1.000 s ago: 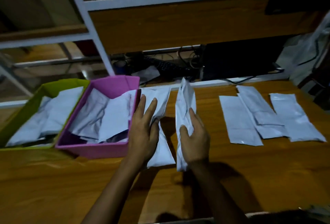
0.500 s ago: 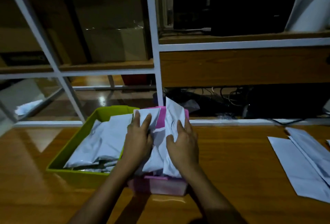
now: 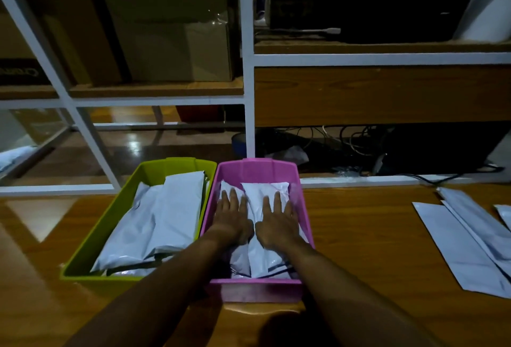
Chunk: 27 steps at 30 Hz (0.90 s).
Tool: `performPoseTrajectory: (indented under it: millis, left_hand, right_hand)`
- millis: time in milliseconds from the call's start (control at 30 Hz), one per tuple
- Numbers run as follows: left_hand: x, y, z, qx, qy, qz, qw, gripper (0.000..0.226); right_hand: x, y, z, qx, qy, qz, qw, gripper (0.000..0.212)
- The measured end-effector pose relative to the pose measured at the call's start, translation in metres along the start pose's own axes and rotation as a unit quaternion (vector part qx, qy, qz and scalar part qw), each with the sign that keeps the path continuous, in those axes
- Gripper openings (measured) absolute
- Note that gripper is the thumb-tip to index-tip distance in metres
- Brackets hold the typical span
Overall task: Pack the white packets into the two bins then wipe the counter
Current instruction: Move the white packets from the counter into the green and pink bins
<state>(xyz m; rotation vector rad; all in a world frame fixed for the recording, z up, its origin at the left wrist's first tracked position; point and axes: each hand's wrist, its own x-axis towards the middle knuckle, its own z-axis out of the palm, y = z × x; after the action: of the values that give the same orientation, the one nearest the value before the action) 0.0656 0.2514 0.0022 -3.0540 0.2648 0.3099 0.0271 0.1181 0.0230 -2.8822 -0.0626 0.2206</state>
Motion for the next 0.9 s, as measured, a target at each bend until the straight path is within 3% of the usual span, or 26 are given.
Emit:
performPoseTrajectory:
  millis: [267, 433, 600, 767, 900]
  left_hand:
    - [0.015, -0.008, 0.000, -0.053, -0.040, -0.008, 0.998, 0.104]
    - [0.006, -0.009, -0.020, -0.155, -0.035, 0.000, 0.987, 0.081]
    - [-0.017, -0.005, -0.051, -0.288, 0.092, 0.014, 0.953, 0.054]
    - [-0.048, 0.009, -0.076, -0.334, 0.239, 0.029, 0.911, 0.060]
    - [-0.085, 0.031, -0.088, -0.361, 0.336, 0.059, 0.868, 0.064]
  right_hand:
    - [0.004, -0.004, 0.003, -0.021, -0.024, 0.022, 0.999, 0.083]
    - [0.006, -0.003, -0.011, 0.005, -0.032, 0.023, 0.999, 0.073]
    - [0.005, -0.001, -0.031, 0.046, 0.074, -0.028, 0.996, 0.072]
    - [-0.024, -0.004, -0.074, 0.185, 0.161, -0.027, 0.969, 0.070]
    - [-0.078, 0.011, -0.093, 0.201, 0.251, -0.025, 0.946, 0.066]
